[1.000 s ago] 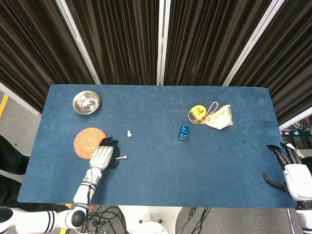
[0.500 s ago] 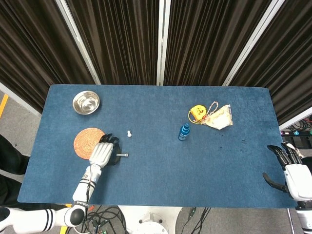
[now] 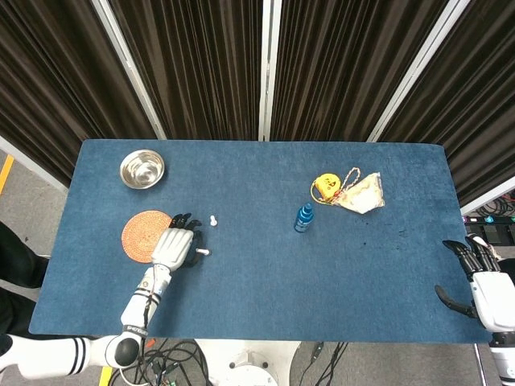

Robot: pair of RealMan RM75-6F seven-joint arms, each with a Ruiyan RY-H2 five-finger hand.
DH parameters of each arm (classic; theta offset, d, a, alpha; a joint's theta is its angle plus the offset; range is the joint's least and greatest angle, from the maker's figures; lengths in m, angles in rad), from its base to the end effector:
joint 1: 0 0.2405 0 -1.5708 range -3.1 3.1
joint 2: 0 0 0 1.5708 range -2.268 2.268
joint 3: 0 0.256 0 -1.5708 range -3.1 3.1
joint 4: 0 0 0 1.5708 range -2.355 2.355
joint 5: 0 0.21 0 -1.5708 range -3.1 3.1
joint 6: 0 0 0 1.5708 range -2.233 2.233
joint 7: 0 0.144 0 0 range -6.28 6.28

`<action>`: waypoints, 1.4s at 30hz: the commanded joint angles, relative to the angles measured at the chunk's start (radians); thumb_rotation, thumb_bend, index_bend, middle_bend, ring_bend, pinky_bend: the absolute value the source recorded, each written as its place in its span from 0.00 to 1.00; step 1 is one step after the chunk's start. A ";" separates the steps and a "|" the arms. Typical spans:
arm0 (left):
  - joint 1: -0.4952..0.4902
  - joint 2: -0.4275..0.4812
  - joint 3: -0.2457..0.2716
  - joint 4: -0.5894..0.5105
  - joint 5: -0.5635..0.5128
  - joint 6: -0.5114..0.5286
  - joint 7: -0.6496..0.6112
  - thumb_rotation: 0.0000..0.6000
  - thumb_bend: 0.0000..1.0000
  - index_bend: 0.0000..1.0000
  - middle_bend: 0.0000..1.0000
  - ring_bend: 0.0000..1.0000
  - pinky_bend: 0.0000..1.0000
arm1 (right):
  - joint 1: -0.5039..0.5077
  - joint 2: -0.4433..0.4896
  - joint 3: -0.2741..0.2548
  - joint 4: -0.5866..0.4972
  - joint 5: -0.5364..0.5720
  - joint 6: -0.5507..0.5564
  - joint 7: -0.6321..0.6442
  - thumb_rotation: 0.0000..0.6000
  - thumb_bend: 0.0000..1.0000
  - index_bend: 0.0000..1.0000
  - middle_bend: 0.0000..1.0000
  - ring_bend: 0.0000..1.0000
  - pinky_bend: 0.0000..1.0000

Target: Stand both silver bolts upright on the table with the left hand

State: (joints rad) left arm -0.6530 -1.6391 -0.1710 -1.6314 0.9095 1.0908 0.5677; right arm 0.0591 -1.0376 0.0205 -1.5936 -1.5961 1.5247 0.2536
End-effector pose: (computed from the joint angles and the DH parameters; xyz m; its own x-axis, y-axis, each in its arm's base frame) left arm -0.1482 0.2986 -0.0401 0.3676 0.3474 0.8627 0.9264 -0.2180 -0.3070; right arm -0.3123 -0.1669 0.1824 0.2564 -0.0161 0.9664 -0.9641 -0.0756 0.2545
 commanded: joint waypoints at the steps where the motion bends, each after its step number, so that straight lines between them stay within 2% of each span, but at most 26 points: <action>1: -0.011 -0.001 -0.001 -0.005 -0.011 0.000 0.016 1.00 0.42 0.57 0.19 0.00 0.00 | 0.000 -0.001 0.000 0.002 0.001 -0.001 0.001 1.00 0.19 0.13 0.17 0.03 0.10; 8: -0.031 -0.008 0.000 -0.011 -0.029 0.006 0.047 1.00 0.42 0.55 0.18 0.00 0.00 | 0.001 -0.003 0.001 0.008 0.005 -0.005 0.008 1.00 0.19 0.13 0.17 0.03 0.10; 23: -0.089 0.013 0.035 -0.038 -0.038 0.034 0.215 1.00 0.42 0.55 0.18 0.00 0.00 | -0.003 -0.005 0.001 0.017 0.008 -0.004 0.017 1.00 0.19 0.13 0.17 0.03 0.10; 34: -0.130 0.040 0.050 -0.068 -0.106 0.030 0.310 1.00 0.42 0.54 0.17 0.00 0.00 | -0.004 -0.007 0.001 0.020 0.011 -0.006 0.020 1.00 0.19 0.13 0.17 0.03 0.10; 42: -0.149 0.035 0.061 -0.075 -0.130 0.041 0.340 1.00 0.41 0.50 0.17 0.00 0.00 | -0.005 -0.007 0.001 0.023 0.012 -0.005 0.024 1.00 0.19 0.13 0.18 0.03 0.10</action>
State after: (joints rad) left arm -0.8016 -1.6037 -0.1104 -1.7052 0.7807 1.1314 0.9076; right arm 0.0541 -1.0450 0.0214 -1.5706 -1.5845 1.5193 0.2774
